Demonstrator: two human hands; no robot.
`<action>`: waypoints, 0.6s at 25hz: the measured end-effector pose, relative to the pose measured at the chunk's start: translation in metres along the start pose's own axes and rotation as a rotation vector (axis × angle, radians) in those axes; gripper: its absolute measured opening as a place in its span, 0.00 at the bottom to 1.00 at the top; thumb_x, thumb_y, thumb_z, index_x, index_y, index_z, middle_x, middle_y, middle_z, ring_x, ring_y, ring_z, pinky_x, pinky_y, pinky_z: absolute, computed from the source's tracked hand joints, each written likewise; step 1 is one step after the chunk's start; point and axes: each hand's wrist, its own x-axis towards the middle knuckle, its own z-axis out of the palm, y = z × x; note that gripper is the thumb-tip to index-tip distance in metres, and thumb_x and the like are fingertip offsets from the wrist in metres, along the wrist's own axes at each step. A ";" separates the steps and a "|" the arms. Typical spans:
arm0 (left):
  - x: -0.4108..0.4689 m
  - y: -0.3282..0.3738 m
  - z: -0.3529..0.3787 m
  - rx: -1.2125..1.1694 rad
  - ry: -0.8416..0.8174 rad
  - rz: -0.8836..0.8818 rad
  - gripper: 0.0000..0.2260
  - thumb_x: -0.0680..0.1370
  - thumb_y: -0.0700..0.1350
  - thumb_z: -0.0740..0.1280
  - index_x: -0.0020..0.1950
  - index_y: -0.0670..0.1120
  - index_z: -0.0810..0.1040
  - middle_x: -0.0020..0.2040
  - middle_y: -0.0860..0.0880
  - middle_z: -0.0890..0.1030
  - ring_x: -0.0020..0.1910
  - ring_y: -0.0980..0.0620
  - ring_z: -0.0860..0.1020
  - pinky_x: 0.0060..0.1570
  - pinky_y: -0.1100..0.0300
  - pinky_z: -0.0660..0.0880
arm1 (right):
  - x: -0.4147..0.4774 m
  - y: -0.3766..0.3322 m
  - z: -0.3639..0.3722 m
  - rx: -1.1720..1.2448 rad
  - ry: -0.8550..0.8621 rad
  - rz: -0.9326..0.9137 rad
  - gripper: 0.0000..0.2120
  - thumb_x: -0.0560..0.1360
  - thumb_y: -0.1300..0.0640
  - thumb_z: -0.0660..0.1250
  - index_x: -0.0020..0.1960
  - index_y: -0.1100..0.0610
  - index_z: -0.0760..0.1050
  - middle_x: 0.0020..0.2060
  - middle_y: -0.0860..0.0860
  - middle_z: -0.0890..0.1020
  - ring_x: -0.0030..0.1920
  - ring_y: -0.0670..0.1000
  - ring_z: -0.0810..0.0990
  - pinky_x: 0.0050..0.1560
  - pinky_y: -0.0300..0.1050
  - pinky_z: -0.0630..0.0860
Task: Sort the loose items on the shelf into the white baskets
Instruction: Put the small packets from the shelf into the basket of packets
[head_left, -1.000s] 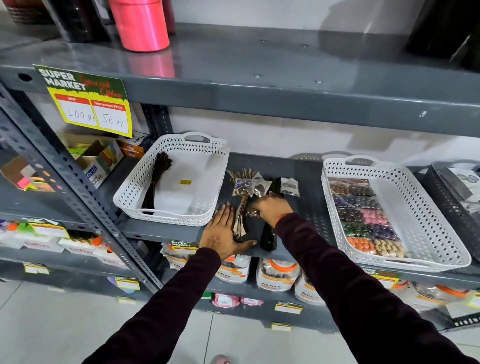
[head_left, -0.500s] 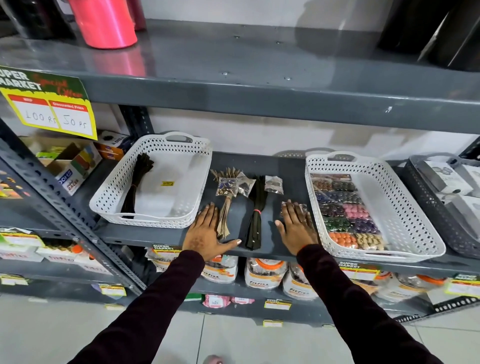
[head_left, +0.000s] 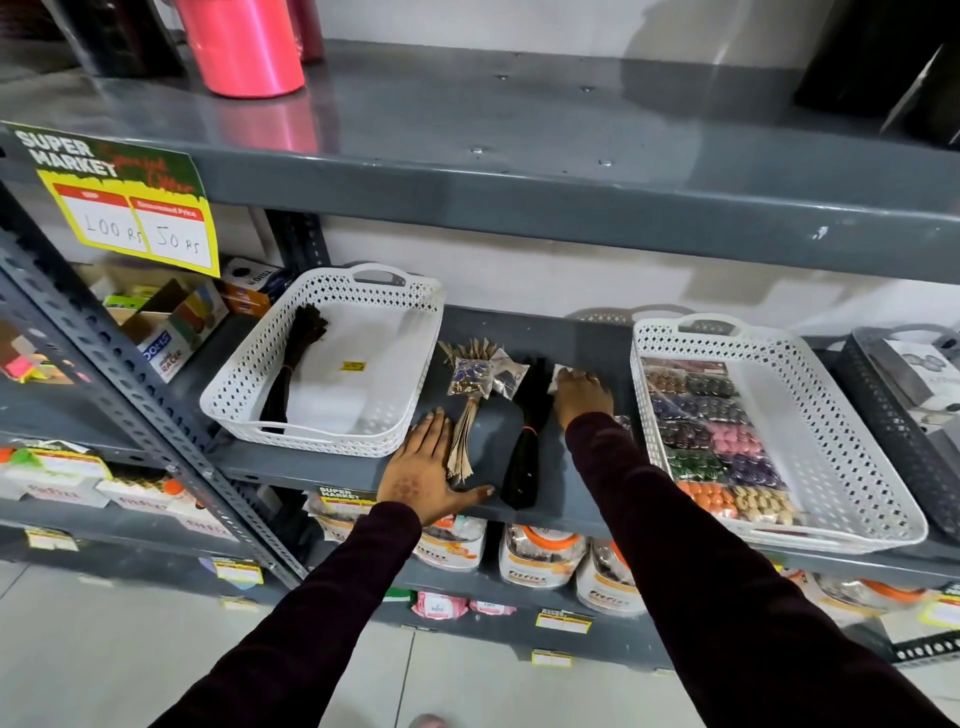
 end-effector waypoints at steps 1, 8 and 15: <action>0.000 0.000 0.001 0.005 0.004 0.000 0.56 0.62 0.81 0.41 0.76 0.39 0.45 0.79 0.44 0.49 0.77 0.49 0.44 0.75 0.54 0.44 | -0.002 0.001 -0.001 -0.036 0.070 0.006 0.16 0.78 0.62 0.59 0.66 0.59 0.72 0.65 0.59 0.76 0.65 0.60 0.74 0.63 0.54 0.73; 0.000 0.000 0.002 0.040 0.022 0.008 0.54 0.65 0.78 0.45 0.75 0.37 0.50 0.78 0.42 0.53 0.77 0.47 0.49 0.76 0.53 0.49 | 0.004 0.034 -0.033 0.230 0.166 0.267 0.16 0.80 0.64 0.56 0.67 0.64 0.69 0.58 0.64 0.80 0.58 0.63 0.80 0.57 0.53 0.78; -0.001 0.000 0.002 0.063 0.004 0.006 0.55 0.64 0.79 0.40 0.75 0.37 0.49 0.78 0.42 0.52 0.77 0.48 0.47 0.76 0.52 0.49 | -0.017 0.022 0.007 -0.037 -0.070 0.145 0.24 0.83 0.54 0.49 0.77 0.59 0.54 0.78 0.56 0.53 0.78 0.56 0.52 0.78 0.55 0.47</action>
